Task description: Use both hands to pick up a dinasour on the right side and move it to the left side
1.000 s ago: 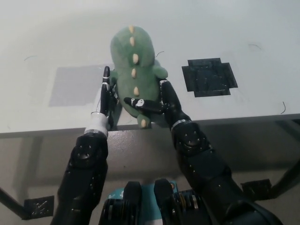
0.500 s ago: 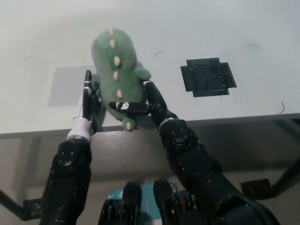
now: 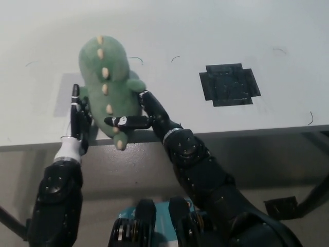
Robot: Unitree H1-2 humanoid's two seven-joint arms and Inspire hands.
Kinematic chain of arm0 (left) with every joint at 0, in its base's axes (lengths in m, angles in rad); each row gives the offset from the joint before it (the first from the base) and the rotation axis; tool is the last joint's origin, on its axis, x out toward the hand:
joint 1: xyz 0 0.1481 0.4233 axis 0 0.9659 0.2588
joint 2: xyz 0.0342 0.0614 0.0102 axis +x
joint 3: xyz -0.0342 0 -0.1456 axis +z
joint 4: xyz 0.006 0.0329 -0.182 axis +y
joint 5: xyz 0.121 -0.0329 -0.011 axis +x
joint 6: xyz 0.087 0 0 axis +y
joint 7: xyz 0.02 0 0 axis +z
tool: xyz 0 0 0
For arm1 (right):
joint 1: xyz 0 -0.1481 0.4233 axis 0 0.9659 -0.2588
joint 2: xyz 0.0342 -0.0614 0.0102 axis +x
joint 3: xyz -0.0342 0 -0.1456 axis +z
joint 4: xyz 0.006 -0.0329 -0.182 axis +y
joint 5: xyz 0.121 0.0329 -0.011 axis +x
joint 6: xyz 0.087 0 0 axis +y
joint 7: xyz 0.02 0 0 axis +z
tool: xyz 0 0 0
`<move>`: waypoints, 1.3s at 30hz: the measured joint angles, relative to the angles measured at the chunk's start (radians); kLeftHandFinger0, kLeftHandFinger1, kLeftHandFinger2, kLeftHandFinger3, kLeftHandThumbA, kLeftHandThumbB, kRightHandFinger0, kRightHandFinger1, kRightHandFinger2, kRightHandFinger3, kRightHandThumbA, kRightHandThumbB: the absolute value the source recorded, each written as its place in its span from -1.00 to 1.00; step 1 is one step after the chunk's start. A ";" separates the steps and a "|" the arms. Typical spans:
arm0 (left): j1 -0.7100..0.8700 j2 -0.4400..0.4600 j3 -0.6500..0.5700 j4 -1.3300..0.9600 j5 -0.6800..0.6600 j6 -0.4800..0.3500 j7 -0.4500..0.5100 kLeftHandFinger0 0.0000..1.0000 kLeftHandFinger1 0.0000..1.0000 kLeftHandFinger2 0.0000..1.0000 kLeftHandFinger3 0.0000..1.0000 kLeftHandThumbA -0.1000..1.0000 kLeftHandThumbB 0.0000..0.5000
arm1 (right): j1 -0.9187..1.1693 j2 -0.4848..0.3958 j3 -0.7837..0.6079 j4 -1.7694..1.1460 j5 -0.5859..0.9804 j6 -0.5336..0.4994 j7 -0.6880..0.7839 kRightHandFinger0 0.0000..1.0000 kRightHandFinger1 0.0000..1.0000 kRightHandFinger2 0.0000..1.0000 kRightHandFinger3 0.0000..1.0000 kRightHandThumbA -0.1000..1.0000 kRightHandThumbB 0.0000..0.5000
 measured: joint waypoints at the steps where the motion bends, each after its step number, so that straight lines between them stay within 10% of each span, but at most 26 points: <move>1: 0.004 0.005 0.002 -0.006 0.001 0.004 0.000 1.00 1.00 1.00 1.00 1.00 -0.67 | -0.002 0.004 0.001 0.000 -0.002 0.001 0.003 1.00 1.00 1.00 1.00 1.00 -0.56; 26: 0.005 0.022 0.010 -0.026 -0.006 0.045 0.003 1.00 1.00 1.00 1.00 1.00 -0.60 | -0.014 0.013 0.002 0.006 -0.015 -0.006 0.022 1.00 1.00 1.00 1.00 1.00 -0.47; 28: 0.003 0.022 0.007 -0.023 -0.007 0.042 0.000 1.00 1.00 1.00 1.00 1.00 -0.23 | -0.013 0.010 0.001 -0.003 -0.016 -0.006 0.022 1.00 1.00 1.00 1.00 1.00 -0.24; 34: 0.002 0.022 0.000 -0.017 -0.012 0.034 -0.015 1.00 1.00 1.00 1.00 1.00 -0.05 | 0.007 -0.009 -0.001 -0.042 -0.023 -0.009 0.024 1.00 1.00 1.00 1.00 1.00 0.12; 39: 0.008 0.019 0.004 -0.030 -0.031 0.036 -0.033 1.00 1.00 1.00 1.00 1.00 0.04 | 0.031 -0.036 -0.019 -0.112 -0.022 -0.027 0.031 1.00 1.00 1.00 1.00 1.00 -0.07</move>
